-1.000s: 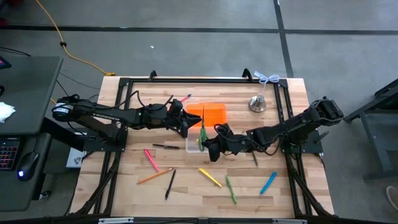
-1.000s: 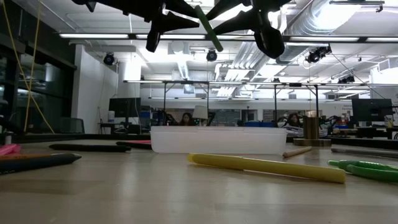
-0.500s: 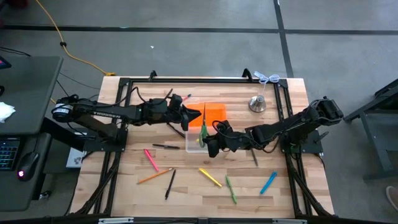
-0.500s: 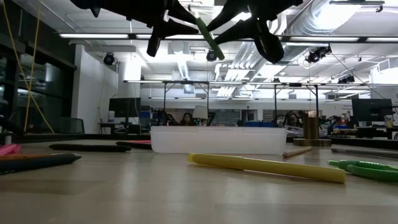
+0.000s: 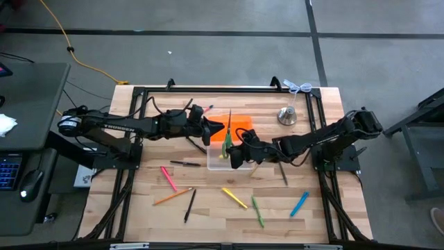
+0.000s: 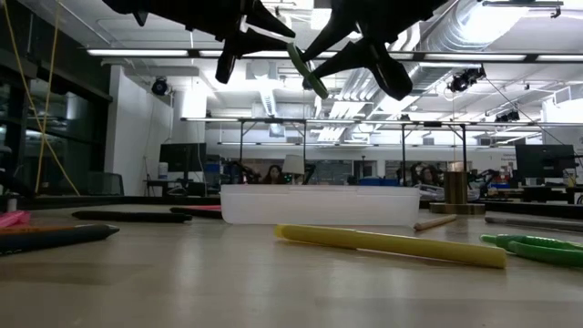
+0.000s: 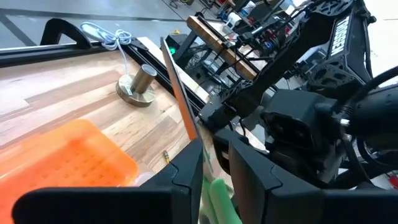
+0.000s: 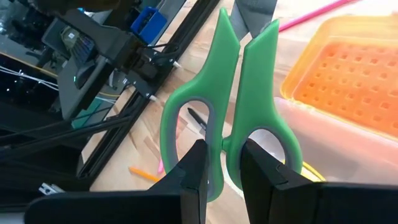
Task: Pick & place school supplies into a supply box
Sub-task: Put the green scissor into the container
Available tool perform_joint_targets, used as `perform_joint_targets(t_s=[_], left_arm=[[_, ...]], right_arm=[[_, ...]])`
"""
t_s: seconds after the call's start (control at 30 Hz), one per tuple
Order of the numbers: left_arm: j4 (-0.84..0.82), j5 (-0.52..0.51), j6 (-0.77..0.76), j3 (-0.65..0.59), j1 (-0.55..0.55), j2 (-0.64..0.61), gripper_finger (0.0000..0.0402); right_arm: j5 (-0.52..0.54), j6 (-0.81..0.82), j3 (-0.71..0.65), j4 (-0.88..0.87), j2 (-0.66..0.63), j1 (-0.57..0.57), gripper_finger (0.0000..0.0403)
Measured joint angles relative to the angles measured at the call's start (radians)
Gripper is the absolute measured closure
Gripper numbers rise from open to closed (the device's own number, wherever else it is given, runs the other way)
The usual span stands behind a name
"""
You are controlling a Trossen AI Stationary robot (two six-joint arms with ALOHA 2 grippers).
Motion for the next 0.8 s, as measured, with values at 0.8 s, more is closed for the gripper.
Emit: perform_joint_targets(t_s=[0.8], left_arm=[[-0.032, -0.015, -0.004, -0.001, 0.019, 0.006, 0.0291]], right_arm=[[-0.051, 0.031, 0.0, 0.156, 0.101, -0.005, 0.035]])
